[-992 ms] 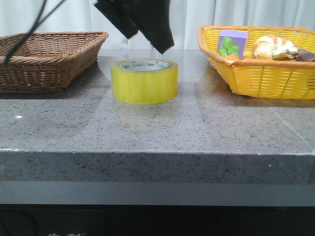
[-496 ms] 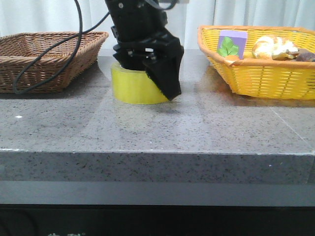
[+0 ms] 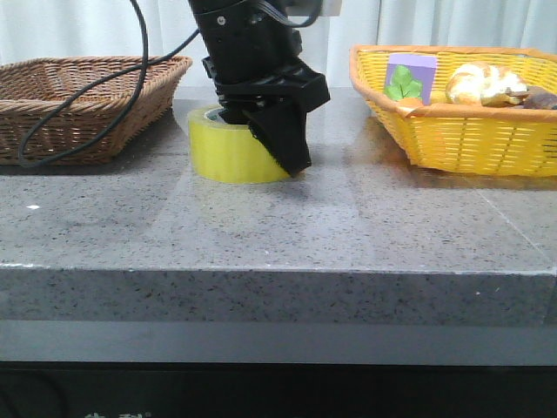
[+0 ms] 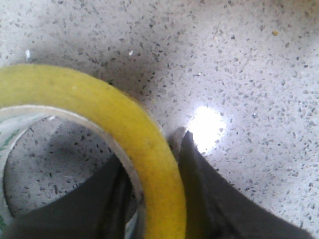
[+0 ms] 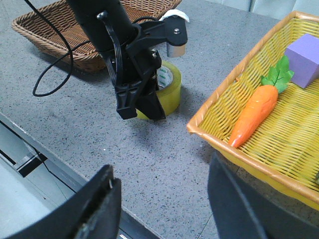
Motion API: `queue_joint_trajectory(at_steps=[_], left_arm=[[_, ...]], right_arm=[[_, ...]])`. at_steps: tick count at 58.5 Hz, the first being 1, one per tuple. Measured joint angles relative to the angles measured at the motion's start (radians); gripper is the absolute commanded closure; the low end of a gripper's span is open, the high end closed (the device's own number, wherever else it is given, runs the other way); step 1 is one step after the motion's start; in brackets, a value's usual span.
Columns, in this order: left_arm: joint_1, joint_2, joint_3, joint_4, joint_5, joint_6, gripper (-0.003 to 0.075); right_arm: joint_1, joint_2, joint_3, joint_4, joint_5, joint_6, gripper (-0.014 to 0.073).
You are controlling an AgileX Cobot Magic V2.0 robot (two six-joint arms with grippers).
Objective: Transfer tape with both arms
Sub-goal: 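Lower the left gripper onto the tape roll and grasp its rim, then lift the tape with the left gripper and carry it over the brown basket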
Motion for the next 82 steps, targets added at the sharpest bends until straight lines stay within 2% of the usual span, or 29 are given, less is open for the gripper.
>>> queue_joint_trajectory(at_steps=[18, 48, 59, 82], left_arm=[[0.000, -0.008, -0.013, 0.000, 0.037, 0.000, 0.0589], [0.028, -0.120, -0.227, 0.010, 0.167, -0.005, 0.0589], [0.128, -0.164, -0.231, 0.013, 0.176, -0.027, 0.0589], [0.436, -0.160, -0.233, 0.034, 0.205, -0.038, 0.0589]], right_arm=[[0.000, 0.000, 0.000, 0.000, 0.000, 0.000, 0.0174], [0.000, 0.000, 0.000, 0.000, 0.000, 0.000, 0.0174], [0.000, 0.000, 0.000, 0.000, 0.000, 0.000, 0.0174], [0.000, 0.000, 0.000, 0.000, 0.000, 0.000, 0.0174]])
